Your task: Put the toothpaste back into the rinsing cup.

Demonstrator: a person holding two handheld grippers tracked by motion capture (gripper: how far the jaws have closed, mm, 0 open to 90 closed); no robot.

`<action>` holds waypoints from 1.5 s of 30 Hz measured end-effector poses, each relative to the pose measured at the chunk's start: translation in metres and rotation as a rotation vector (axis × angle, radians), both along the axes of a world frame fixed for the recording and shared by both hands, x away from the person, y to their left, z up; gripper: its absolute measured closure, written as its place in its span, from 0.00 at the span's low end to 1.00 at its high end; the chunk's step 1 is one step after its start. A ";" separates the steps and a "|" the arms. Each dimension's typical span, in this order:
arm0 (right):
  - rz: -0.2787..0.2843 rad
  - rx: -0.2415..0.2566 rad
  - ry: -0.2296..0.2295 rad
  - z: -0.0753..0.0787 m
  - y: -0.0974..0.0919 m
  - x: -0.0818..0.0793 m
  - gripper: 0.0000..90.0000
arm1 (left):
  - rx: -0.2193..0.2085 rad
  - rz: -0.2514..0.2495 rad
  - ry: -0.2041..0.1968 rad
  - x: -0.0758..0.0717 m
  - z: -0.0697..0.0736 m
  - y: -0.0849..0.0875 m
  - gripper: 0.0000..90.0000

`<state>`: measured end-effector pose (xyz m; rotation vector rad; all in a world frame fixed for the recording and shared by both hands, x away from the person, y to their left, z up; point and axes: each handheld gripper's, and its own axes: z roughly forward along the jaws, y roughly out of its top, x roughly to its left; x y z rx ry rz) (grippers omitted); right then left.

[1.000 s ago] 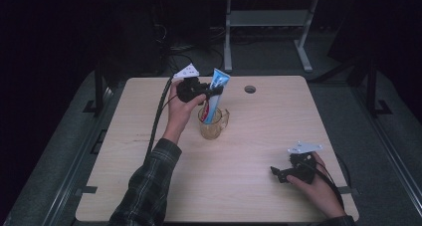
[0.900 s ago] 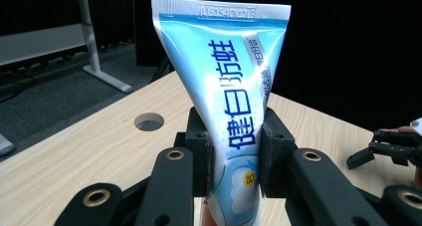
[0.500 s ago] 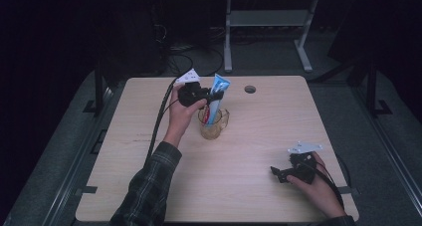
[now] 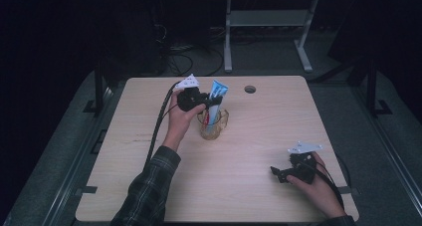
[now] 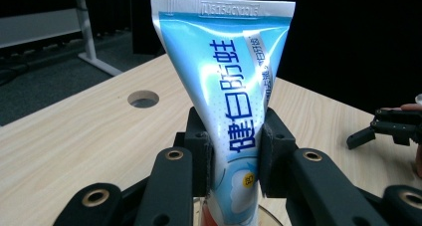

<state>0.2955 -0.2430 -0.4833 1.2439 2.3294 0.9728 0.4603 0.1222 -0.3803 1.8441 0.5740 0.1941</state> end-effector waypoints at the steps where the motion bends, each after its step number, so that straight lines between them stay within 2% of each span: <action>1: 0.000 0.000 0.000 0.000 0.000 0.000 0.00 | 0.004 0.000 0.000 0.000 0.000 0.000 0.79; 7: 0.000 0.000 0.000 0.000 0.000 0.000 0.00 | 0.015 -0.003 0.004 -0.001 -0.003 0.001 0.79; 12: 0.000 0.000 0.000 0.000 0.000 0.000 0.00 | -0.002 0.007 0.014 -0.002 -0.008 0.006 0.78; 20: 0.000 0.000 0.000 0.000 0.000 0.000 0.00 | -0.007 0.004 0.014 0.000 -0.009 0.007 0.77; 25: 0.000 0.000 0.000 0.000 0.000 0.000 0.00 | 0.007 0.011 0.016 0.001 -0.009 0.007 0.74; 26: 0.000 0.000 0.000 0.000 0.000 0.000 0.00 | 0.027 0.016 0.013 0.001 -0.008 0.006 0.71; 30: 0.000 0.000 0.000 0.000 0.000 0.000 0.00 | 0.053 0.033 0.007 0.002 -0.008 0.004 0.67; 34: 0.000 0.000 0.000 0.000 0.000 0.000 0.00 | 0.069 0.049 0.008 0.002 -0.009 0.003 0.62; 36: 0.000 0.000 0.000 0.000 0.000 0.000 0.00 | 0.078 0.058 0.006 0.002 -0.008 0.003 0.55; 43: 0.000 0.000 0.000 0.000 0.000 0.000 0.00 | 0.084 0.101 0.003 0.001 -0.004 0.007 0.42; 45: 0.000 0.000 0.000 0.000 0.000 0.000 0.00 | 0.084 0.101 0.004 0.001 -0.003 0.008 0.41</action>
